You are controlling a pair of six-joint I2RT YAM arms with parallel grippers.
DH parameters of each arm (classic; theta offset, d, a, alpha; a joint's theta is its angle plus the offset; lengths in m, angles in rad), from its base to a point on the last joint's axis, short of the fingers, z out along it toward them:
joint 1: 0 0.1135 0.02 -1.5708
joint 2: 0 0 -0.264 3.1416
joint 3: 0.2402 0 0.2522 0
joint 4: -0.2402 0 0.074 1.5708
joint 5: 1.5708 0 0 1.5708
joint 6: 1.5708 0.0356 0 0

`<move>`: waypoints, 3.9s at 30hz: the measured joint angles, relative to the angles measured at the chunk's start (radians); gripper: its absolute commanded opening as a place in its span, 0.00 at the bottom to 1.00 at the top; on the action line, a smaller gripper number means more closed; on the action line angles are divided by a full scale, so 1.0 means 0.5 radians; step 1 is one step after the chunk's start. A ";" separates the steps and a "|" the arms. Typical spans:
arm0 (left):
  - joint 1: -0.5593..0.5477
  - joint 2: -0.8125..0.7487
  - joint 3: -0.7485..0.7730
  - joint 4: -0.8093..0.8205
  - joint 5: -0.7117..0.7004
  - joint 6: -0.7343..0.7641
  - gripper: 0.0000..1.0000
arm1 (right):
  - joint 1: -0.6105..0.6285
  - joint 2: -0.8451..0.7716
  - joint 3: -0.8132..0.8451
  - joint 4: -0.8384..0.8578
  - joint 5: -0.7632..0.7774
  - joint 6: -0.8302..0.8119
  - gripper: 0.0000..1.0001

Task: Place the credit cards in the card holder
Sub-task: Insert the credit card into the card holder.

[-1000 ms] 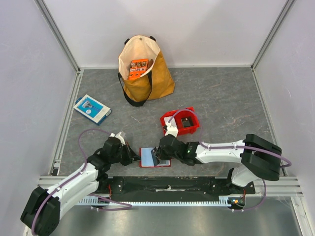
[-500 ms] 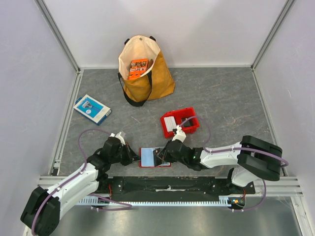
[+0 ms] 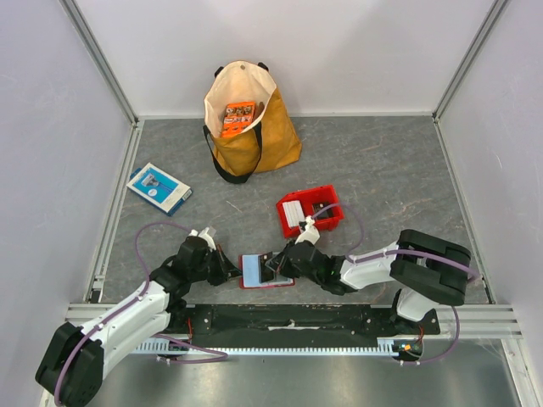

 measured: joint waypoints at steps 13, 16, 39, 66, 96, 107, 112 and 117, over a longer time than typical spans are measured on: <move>0.000 -0.023 -0.016 0.004 -0.002 -0.003 0.02 | 0.000 0.024 -0.044 0.126 -0.074 0.043 0.00; 0.000 -0.023 -0.016 0.004 -0.002 -0.006 0.02 | 0.000 0.036 -0.043 0.135 -0.091 0.050 0.00; -0.001 -0.069 -0.024 -0.004 -0.003 -0.027 0.02 | 0.085 -0.107 0.220 -0.550 0.056 -0.080 0.47; -0.001 -0.092 -0.024 -0.017 -0.003 -0.027 0.02 | 0.127 0.050 0.477 -0.725 -0.071 -0.310 0.40; -0.001 -0.135 -0.027 -0.033 -0.003 -0.027 0.02 | 0.167 0.109 0.587 -0.916 0.050 -0.356 0.51; -0.001 -0.139 -0.033 -0.035 -0.004 -0.027 0.02 | 0.168 0.165 0.621 -0.850 0.005 -0.360 0.50; 0.000 -0.139 -0.033 -0.055 -0.012 -0.026 0.02 | 0.166 0.195 0.646 -0.830 -0.026 -0.412 0.45; 0.000 -0.139 -0.033 -0.064 -0.018 -0.026 0.02 | 0.166 0.196 0.645 -0.832 -0.025 -0.451 0.43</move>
